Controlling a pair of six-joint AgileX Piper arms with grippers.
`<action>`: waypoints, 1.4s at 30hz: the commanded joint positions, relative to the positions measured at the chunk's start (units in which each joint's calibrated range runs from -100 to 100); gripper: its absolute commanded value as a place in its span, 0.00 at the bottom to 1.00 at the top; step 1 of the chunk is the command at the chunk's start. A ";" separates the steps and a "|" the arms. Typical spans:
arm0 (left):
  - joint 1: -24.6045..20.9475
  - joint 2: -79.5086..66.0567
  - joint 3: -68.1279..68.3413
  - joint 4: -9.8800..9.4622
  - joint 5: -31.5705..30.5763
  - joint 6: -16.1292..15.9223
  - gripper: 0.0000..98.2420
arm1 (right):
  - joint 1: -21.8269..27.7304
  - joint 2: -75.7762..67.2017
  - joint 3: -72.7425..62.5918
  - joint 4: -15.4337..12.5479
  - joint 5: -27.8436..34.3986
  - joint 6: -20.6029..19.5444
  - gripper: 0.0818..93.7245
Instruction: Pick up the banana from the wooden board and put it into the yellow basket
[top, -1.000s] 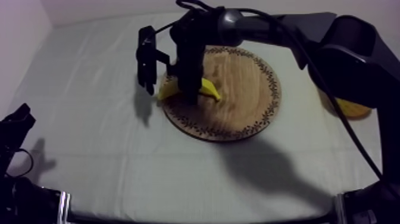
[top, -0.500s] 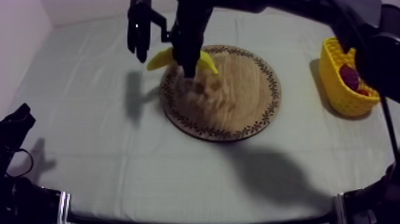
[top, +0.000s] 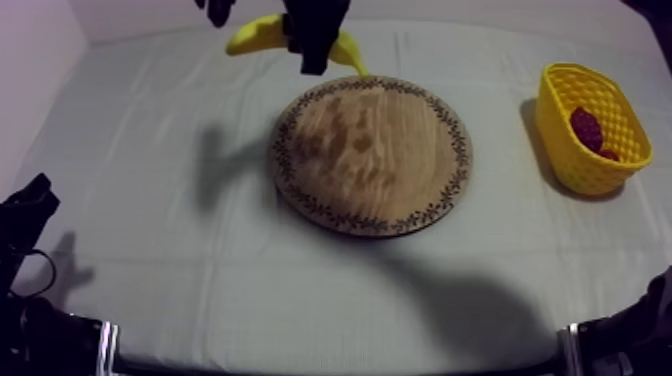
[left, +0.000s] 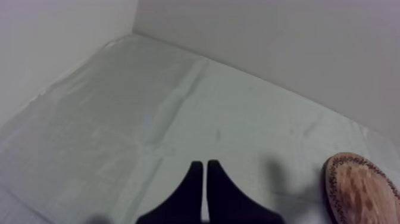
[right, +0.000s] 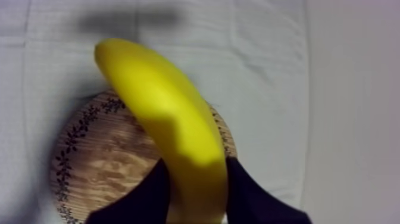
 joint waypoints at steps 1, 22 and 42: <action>-0.02 0.02 -0.02 -0.01 -0.01 0.01 0.00 | 0.07 -0.65 0.58 0.62 0.33 -0.64 0.21; -0.02 0.02 -0.02 -0.01 -0.01 0.01 0.00 | 12.29 -12.13 16.68 2.69 4.67 -8.34 0.23; -0.02 0.02 -0.02 -0.01 -0.01 0.01 0.00 | 34.50 -19.08 31.75 4.04 4.08 -9.89 0.22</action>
